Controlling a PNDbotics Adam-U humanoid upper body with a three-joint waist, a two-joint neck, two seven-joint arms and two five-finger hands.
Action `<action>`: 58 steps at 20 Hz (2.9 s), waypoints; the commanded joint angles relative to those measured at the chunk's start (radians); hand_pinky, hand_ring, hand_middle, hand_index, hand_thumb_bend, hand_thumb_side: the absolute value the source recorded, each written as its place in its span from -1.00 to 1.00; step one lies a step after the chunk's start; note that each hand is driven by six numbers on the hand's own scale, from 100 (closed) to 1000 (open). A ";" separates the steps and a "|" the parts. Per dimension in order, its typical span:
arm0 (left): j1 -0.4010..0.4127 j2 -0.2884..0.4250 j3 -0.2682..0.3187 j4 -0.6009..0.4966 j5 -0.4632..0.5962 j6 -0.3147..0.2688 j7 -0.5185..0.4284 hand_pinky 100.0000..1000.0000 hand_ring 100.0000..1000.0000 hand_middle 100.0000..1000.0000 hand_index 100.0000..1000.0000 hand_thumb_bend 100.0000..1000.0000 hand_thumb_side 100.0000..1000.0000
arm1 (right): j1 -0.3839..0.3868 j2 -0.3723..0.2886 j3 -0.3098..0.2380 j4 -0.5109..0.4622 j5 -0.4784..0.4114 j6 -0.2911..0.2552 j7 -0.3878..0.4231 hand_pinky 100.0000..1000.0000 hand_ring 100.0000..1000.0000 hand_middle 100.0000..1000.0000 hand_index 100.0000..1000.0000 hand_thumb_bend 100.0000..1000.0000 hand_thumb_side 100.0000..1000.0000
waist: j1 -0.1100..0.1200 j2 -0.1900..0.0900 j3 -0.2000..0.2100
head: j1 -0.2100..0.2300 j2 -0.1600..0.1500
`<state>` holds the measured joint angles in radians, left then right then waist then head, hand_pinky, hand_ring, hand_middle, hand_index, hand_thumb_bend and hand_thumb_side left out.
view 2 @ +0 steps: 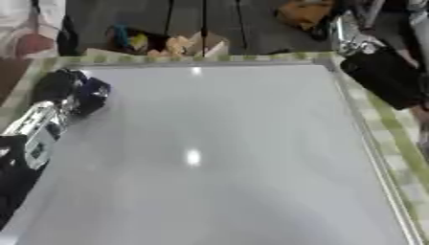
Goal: Wipe the whiteboard clean with a brush.
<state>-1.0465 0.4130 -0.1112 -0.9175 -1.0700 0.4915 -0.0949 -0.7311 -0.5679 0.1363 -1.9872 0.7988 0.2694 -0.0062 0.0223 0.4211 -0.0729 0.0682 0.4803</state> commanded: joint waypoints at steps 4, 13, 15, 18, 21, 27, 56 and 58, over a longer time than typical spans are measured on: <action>0.011 -0.007 0.027 0.074 0.119 0.022 -0.034 -0.99 -0.54 -0.15 0.44 -1.00 0.45 | -0.020 -0.017 -0.009 -0.013 -0.009 0.003 -0.008 0.60 0.73 0.65 0.65 -1.00 1.00 | -0.010 -0.009 0.000 | 0.003 -0.008; 0.024 -0.004 0.036 0.105 0.304 0.062 -0.046 -0.92 -0.51 -0.12 0.49 -1.00 0.51 | -0.016 -0.016 -0.011 -0.013 -0.008 0.007 -0.012 0.61 0.73 0.64 0.64 -1.00 1.00 | -0.012 -0.015 0.006 | 0.001 -0.001; 0.026 -0.005 0.032 0.113 0.322 0.064 -0.049 -0.90 -0.50 -0.11 0.50 -1.00 0.52 | -0.015 -0.016 -0.011 -0.013 -0.008 0.008 -0.013 0.61 0.72 0.64 0.64 -1.00 1.00 | -0.013 -0.016 0.008 | 0.000 -0.001; 0.030 -0.005 0.023 0.121 0.325 0.060 -0.052 -0.89 -0.49 -0.11 0.50 -1.00 0.48 | -0.014 -0.016 -0.011 -0.013 -0.010 0.008 -0.015 0.61 0.72 0.64 0.64 -1.00 1.00 | -0.013 -0.018 0.009 | -0.001 -0.002; 0.038 -0.005 0.007 0.114 0.302 0.045 -0.054 -0.89 -0.49 -0.11 0.52 -1.00 0.46 | -0.013 -0.016 -0.012 -0.013 -0.014 0.008 -0.016 0.61 0.72 0.64 0.64 -1.00 1.00 | -0.014 -0.020 0.013 | -0.002 0.001; 0.055 -0.013 -0.019 0.089 0.239 0.017 -0.067 -0.89 -0.50 -0.11 0.51 -1.00 0.42 | -0.012 -0.015 -0.013 -0.013 -0.017 0.008 -0.019 0.61 0.72 0.64 0.64 -1.00 1.00 | -0.016 -0.022 0.024 | -0.005 0.003; 0.066 -0.050 -0.064 0.024 0.396 0.007 -0.133 -0.93 -0.55 -0.14 0.50 -1.00 0.50 | -0.014 -0.011 -0.013 -0.013 -0.012 0.012 -0.022 0.62 0.72 0.64 0.64 -1.00 1.00 | -0.020 -0.032 0.035 | -0.002 0.007; 0.065 -0.052 -0.072 0.020 0.400 0.007 -0.130 -0.93 -0.55 -0.15 0.50 -1.00 0.50 | -0.014 -0.010 -0.012 -0.013 -0.011 0.012 -0.021 0.62 0.72 0.64 0.64 -1.00 1.00 | -0.020 -0.032 0.036 | -0.001 0.007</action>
<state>-1.0247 0.4102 -0.1437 -0.9253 -0.7012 0.4901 -0.2073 -0.7308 -0.5668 0.1358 -1.9872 0.7890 0.2807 -0.0267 0.0100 0.3962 -0.0326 0.0649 0.4830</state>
